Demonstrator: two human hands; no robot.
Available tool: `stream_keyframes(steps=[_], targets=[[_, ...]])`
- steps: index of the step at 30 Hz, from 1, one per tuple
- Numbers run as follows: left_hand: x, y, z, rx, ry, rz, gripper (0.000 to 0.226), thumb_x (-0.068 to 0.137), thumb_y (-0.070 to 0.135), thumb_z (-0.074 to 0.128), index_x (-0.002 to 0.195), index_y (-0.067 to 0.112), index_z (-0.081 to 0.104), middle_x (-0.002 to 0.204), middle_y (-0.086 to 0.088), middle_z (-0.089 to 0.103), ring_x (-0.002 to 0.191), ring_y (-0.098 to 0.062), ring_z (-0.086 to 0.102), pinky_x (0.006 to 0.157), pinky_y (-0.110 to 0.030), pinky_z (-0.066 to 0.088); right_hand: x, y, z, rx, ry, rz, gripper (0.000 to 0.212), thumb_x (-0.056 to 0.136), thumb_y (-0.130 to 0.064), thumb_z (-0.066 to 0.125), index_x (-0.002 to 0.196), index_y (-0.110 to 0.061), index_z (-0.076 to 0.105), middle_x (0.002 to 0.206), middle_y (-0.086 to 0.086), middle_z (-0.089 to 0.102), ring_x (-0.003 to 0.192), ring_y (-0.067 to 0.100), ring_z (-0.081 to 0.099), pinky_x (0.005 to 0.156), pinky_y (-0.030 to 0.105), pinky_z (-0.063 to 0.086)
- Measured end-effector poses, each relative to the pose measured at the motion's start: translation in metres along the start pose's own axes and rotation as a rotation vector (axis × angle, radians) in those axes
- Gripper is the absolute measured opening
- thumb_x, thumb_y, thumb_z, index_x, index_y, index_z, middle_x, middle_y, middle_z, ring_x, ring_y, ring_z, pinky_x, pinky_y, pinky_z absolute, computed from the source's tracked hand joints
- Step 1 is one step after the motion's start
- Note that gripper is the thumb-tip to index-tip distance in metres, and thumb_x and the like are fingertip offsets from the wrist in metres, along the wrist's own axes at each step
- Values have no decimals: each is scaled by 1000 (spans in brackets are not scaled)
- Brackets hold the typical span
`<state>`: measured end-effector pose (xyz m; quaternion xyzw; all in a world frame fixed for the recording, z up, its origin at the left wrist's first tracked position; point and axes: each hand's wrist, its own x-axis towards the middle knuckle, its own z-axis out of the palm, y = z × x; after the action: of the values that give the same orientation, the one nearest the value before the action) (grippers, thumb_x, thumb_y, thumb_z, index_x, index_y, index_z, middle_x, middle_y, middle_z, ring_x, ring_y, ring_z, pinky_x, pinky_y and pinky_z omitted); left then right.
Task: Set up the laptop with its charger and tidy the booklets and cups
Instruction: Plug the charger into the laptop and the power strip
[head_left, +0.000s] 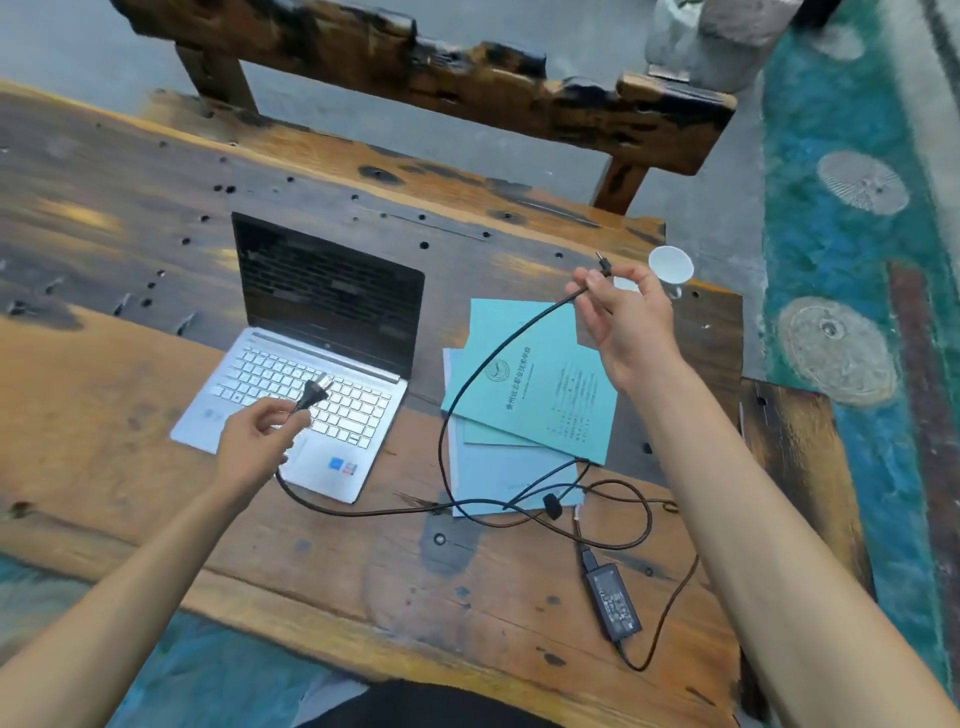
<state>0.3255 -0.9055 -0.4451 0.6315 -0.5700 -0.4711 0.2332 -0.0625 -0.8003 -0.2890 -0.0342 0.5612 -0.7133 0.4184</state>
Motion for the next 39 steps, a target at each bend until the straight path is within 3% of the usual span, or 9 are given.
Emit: stream_keyframes(steps=[7, 13, 19, 22, 26, 29, 31, 35, 39], targets=[[13, -31, -19, 15, -43, -37, 30, 90, 27, 76, 118, 19, 72, 95, -8, 71, 70, -18, 62, 52, -27, 53, 13, 51, 28, -56, 29, 29, 36, 95, 0, 67, 119, -17, 47, 105, 12, 76, 88, 21, 78, 84, 27, 61], [26, -47, -10, 62, -161, -48, 13, 90, 19, 74, 100, 28, 72, 91, -13, 73, 76, -23, 69, 55, -33, 58, 32, 111, 44, -198, 50, 109, 39, 92, -5, 71, 124, -18, 51, 112, 15, 75, 88, 23, 78, 88, 31, 60], [47, -52, 6, 107, -175, -39, 12, 91, 23, 70, 95, 33, 63, 93, 3, 70, 84, -21, 70, 81, -53, 59, 51, 170, 57, -283, 122, 173, 30, 93, -4, 70, 117, -21, 59, 102, 12, 71, 83, 24, 79, 75, 27, 63], [59, -46, 16, 140, -184, -7, 16, 88, 25, 76, 95, 28, 62, 97, 2, 68, 88, -24, 65, 81, -50, 58, 59, 201, 59, -365, 146, 193, 25, 94, -8, 69, 112, -24, 62, 95, 10, 71, 83, 23, 79, 74, 27, 62], [77, -38, 36, 220, -208, 67, 18, 90, 25, 74, 99, 16, 62, 96, 3, 66, 94, -21, 62, 83, -29, 51, 62, 248, 50, -507, 117, 217, 22, 93, -11, 71, 113, -20, 66, 90, 10, 71, 77, 20, 78, 76, 32, 64], [89, -33, 51, 271, -249, 130, 19, 98, 28, 65, 106, 13, 58, 103, 0, 66, 101, -18, 59, 89, -35, 52, 62, 280, 44, -739, 107, 191, 28, 88, -15, 75, 115, -21, 72, 75, -10, 72, 70, 4, 71, 88, 31, 60], [98, -32, 60, 337, -273, 180, 21, 101, 30, 59, 109, 11, 55, 107, -4, 68, 98, -21, 61, 84, -36, 50, 61, 294, 45, -866, 103, 179, 36, 86, -20, 76, 122, -21, 73, 77, -15, 72, 81, 3, 67, 95, 22, 49], [108, -34, 78, 510, -315, 248, 14, 105, 34, 49, 105, 21, 42, 74, 9, 57, 58, -7, 50, 51, -26, 30, 64, 313, 48, -914, 115, 188, 40, 88, -22, 76, 128, -17, 72, 102, -1, 79, 103, 15, 70, 95, 18, 42], [112, -38, 87, 597, -350, 292, 12, 105, 37, 45, 107, 28, 37, 70, 18, 50, 58, 1, 48, 50, -22, 27, 70, 326, 52, -977, 133, 157, 38, 91, -20, 74, 128, -14, 71, 108, 5, 78, 103, 17, 71, 89, 13, 38]])
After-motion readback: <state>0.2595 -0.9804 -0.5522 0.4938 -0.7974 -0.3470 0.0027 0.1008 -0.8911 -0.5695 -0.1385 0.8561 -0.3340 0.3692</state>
